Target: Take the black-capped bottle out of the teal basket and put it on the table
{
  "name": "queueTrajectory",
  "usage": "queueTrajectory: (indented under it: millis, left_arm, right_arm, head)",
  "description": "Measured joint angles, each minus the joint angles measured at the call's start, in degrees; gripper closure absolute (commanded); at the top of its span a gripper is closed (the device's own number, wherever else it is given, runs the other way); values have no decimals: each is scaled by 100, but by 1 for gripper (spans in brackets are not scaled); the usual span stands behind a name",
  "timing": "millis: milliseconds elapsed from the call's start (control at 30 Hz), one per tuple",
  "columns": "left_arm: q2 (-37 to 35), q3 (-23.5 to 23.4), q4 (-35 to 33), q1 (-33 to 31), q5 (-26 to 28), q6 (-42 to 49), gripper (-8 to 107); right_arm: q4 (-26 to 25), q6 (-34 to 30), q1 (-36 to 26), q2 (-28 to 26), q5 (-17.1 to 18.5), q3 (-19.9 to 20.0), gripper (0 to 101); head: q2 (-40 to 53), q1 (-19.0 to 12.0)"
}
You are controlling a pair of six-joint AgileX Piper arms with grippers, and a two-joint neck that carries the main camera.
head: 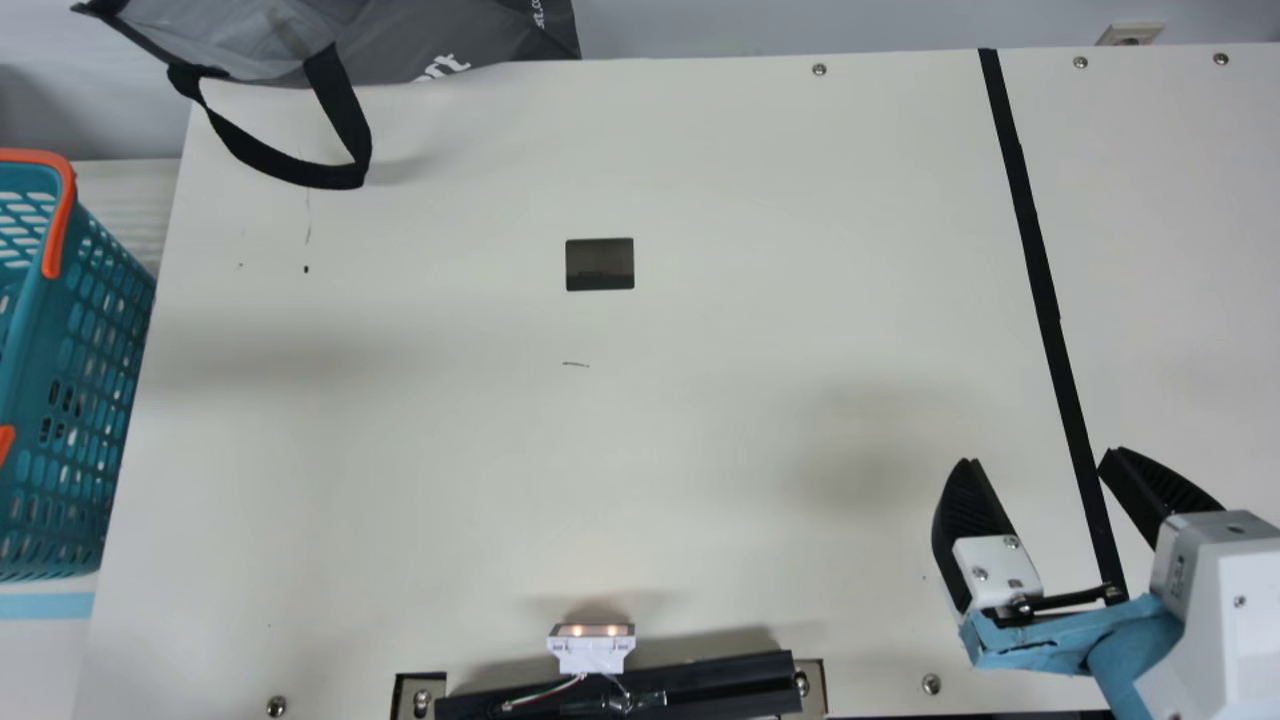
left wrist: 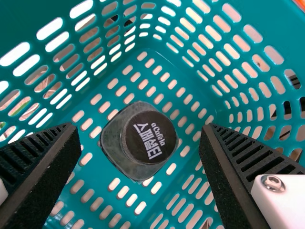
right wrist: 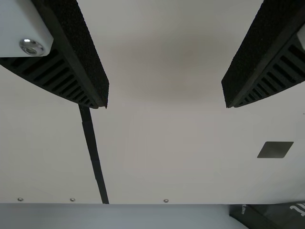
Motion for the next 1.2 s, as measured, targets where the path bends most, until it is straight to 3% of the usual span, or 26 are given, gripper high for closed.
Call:
queueTrajectory:
  millis: [233,267,400,500,600,633,700,733,800,833,867,900,933,967,1067,1200]
  left_arm:
    - [70,53,-267,17,-23,266,-8]
    - [77,53,-308,23,-23,305,4]
    - [115,86,-476,32,-23,469,22]
    - [148,99,-571,47,-23,598,27]
    - [199,107,-695,68,-23,725,46]
    - [219,107,-735,77,-23,768,46]
    - [245,113,-796,99,-23,847,20]
    - [256,113,-833,116,-28,889,-8]
    - [293,121,-888,139,-38,950,-8]
    - [318,121,-917,153,-38,994,5]
    - [318,121,-945,167,-38,1018,5]
    - [350,110,-973,180,-38,1051,-8]
    - [376,110,-986,192,-38,1092,-8]
    - [401,97,-1016,202,-38,1121,42]
    - [426,86,-1057,234,-51,1173,99]
    - [429,86,-1080,256,-73,1228,99]
  right_arm:
    - [0,0,0,0,0,0,10]
    - [0,0,0,0,0,0,10]
    - [0,0,0,0,0,0,10]
    - [0,0,0,0,0,0,10]
    - [0,0,0,0,0,0,10]
    - [0,0,0,0,0,0,10]
    - [0,0,0,0,0,0,10]
    - [0,0,0,0,0,0,10]
    - [0,0,0,0,0,0,10]
    - [0,0,0,0,0,0,10]
    - [0,0,0,0,0,0,10]
    - [0,0,0,0,0,0,10]
    - [0,0,0,0,0,0,10]
    - [0,0,0,0,0,0,10]
    - [0,0,0,0,0,0,10]
    - [0,0,0,0,0,0,10]
  head:
    - [-29,0]
    - [-29,0]
    - [-29,0]
    - [-29,0]
    - [0,29]
    - [-29,0]
    - [-29,0]
    - [-29,0]
    - [-29,0]
    - [-29,0]
    - [-29,0]
    - [-29,0]
    - [-29,0]
    - [-29,0]
    - [-29,0]
    - [-29,0]
